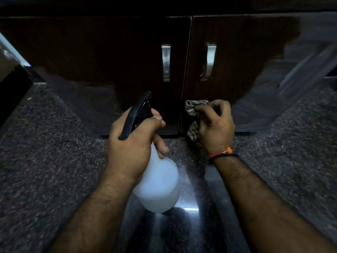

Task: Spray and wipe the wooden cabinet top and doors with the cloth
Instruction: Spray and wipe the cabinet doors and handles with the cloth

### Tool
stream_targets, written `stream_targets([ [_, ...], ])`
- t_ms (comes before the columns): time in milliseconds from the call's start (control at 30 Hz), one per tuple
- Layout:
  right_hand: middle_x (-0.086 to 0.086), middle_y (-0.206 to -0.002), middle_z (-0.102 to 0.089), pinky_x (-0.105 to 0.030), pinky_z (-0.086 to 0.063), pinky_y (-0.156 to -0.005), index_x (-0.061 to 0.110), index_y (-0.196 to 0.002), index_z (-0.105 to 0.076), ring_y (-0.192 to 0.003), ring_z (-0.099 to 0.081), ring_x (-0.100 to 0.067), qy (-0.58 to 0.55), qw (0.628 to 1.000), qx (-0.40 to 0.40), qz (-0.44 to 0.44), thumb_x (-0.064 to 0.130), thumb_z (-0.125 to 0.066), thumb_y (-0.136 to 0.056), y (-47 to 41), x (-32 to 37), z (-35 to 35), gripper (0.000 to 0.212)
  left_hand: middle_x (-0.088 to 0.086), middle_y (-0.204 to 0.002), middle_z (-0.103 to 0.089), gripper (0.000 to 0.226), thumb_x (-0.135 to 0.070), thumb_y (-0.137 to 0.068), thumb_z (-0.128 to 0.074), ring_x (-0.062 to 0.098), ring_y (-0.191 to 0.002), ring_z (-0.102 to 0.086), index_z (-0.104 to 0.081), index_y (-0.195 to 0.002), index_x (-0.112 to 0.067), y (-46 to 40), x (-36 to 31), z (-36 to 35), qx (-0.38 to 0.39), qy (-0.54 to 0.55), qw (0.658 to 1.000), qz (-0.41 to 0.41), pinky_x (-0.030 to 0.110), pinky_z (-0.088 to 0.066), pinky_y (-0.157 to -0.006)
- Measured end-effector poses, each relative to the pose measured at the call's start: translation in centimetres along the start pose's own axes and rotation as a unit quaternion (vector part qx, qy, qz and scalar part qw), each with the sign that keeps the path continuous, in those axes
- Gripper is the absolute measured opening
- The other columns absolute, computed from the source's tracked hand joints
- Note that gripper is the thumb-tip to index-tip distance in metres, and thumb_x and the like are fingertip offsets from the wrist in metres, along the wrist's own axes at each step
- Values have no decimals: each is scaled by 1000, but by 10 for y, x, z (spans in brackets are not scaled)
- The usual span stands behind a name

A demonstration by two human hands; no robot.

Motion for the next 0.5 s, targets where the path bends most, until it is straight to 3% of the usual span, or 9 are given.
stream_targets([
  [67, -11, -101, -55, -24, -51, -76, 11, -96, -76, -90, -58, -19, -20, 998, -34, -46, -5, -70, -81, -2, -16, 14, 23, 8, -79, -69, 9, -1, -92, -61, 27, -40, -55, -67, -86, -6, 1, -2, -7, 7, -3, 1000, -2, 35, -48, -44],
  [167, -11, -99, -54, -5, -40, -86, 10, -95, -77, -92, -50, -6, -43, 990, -95, -96, -6, -73, -79, -7, -32, 39, 22, 9, -80, -69, 8, -1, -92, -61, 28, -39, -55, -66, -87, -4, 2, -5, -16, 16, -1, 1000, -6, 35, -48, -43],
  [333, -2, -103, -48, -11, -45, -91, 6, -101, -77, -95, -57, -16, -67, 973, -197, -101, -2, -71, -78, -34, -35, 90, 25, 8, -78, -69, 8, -1, -91, -61, 26, -39, -55, -66, -86, -5, 3, -7, -29, 26, 4, 1000, -5, 35, -48, -43],
  [500, 5, -103, -47, -17, -50, -91, 7, -107, -76, -98, -57, -11, -73, 959, -270, -55, 4, -70, -81, -68, -20, 131, 26, 7, -78, -69, 9, -2, -92, -61, 27, -40, -55, -67, -86, -7, 3, -6, -39, 39, -1, 999, -5, 35, -48, -43],
])
Point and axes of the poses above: each hand's wrist, its own y-axis away from the middle knuckle, its own z-axis out of the back of the hand, x = y × z, the point moved 9 cm from there along -y, towards the middle knuckle
